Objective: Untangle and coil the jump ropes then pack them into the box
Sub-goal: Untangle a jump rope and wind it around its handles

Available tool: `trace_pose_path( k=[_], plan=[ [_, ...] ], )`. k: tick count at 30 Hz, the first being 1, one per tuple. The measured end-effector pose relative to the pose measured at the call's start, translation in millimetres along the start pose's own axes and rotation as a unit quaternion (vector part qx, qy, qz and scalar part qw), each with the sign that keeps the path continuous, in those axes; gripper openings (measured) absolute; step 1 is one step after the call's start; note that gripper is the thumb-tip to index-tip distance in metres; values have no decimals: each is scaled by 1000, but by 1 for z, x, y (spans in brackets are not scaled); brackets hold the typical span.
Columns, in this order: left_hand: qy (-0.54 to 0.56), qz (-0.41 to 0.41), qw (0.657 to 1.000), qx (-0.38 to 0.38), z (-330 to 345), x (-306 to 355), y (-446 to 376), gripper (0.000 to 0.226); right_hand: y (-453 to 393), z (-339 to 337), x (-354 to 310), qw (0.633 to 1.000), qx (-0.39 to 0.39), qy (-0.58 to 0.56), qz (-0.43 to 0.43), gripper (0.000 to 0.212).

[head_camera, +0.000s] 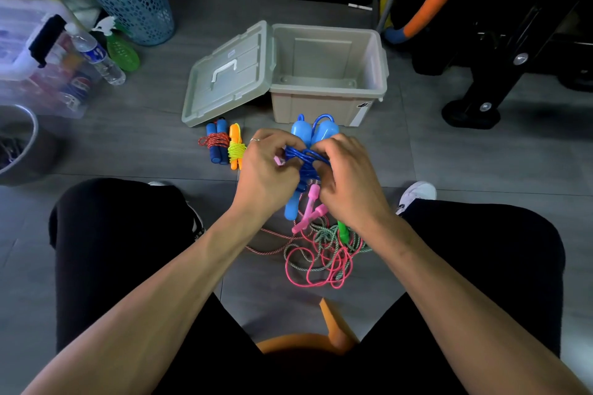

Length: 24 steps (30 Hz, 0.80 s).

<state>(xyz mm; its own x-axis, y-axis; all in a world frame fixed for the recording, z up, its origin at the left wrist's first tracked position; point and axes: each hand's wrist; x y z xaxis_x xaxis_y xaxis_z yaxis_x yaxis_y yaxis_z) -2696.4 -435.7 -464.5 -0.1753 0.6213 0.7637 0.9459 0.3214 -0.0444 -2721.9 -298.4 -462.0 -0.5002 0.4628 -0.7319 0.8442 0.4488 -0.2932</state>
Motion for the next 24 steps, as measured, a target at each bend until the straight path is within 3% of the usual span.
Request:
trace_pose_path(
  k=[5,12,19,24],
  plan=[
    [-22,24,999,-33,-2,1,-3,18,-4,-4,11,997,24,-64,39,28],
    [6,58,988,-144,-11,-12,-13,25,-3,-8,21,997,22,-66,39,17],
    [7,44,989,-139,-12,-11,-11,16,-1,-6,22,999,41,-11,-26,18],
    [39,25,986,-160,-16,-13,-8,21,0,-10,21,996,69,-52,25,23]
  ],
)
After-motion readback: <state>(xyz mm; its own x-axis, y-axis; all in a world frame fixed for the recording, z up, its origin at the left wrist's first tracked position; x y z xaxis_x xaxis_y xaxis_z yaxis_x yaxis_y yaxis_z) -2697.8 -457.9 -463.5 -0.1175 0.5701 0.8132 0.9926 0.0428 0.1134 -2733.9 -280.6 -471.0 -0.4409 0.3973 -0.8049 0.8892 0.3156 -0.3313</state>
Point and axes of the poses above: each hand's wrist, its own y-axis away from the middle knuckle, its own z-axis out of the palm, x = y × z, and after that the axes turned 12 degrees about -y, right-handed
